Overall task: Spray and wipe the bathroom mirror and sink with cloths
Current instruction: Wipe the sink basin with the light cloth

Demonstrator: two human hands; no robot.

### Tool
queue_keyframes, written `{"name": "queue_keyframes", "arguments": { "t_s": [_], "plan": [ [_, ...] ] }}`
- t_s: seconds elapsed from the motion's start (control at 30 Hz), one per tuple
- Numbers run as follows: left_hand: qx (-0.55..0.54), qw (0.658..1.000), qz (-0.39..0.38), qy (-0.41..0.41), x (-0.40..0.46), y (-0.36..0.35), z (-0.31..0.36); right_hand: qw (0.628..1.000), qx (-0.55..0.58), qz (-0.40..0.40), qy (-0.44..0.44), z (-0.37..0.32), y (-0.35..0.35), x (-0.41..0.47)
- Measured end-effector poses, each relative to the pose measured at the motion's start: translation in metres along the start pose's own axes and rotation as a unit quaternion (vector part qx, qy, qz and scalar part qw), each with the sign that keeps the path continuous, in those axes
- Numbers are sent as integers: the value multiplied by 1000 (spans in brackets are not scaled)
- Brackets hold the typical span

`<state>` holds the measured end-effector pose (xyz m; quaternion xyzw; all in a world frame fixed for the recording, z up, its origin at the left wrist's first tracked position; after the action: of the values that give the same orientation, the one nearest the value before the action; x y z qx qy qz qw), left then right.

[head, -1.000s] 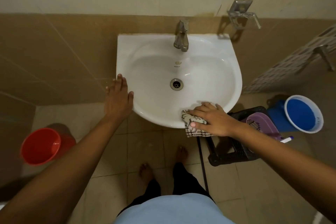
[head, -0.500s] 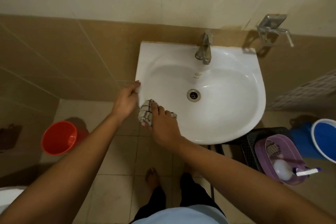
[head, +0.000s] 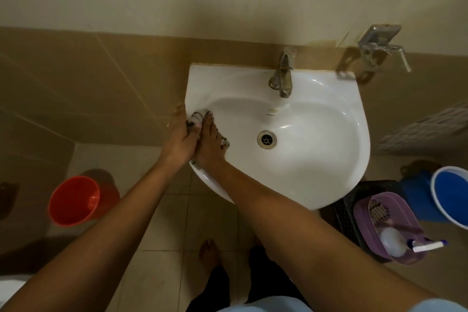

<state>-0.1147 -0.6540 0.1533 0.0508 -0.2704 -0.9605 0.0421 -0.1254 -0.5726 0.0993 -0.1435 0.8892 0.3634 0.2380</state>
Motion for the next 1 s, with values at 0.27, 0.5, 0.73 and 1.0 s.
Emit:
{"name": "queue_keyframes", "arguments": {
  "t_s": [0.27,0.5,0.73,1.0],
  "plan": [
    [247,963,-63,-91,-35,-38,-4,957,-214,-164,107,144,70,-47],
    [353,929,-51,-103,-40,-50,-18,851,-491,-154,99,223,215,-27],
    [391,914,-54,-91,-40,-53,-20,655,-703,-7,278,212,272,55],
    [404,910,-67,-68,-40,-53,-21,691,-668,24,273,224,272,53]
  ]
}}
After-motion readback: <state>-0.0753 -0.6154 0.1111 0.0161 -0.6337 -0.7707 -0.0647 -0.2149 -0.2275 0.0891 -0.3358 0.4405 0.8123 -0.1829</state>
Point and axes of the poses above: each hand's wrist, its own x-axis towards the middle knuckle, its own y-axis out of the back of the hand, z = x × y, the point moved 3 cm from there along x, towards the middle knuckle, and after that the axes turned 6 degrees about -y, right-handed, at the moved point
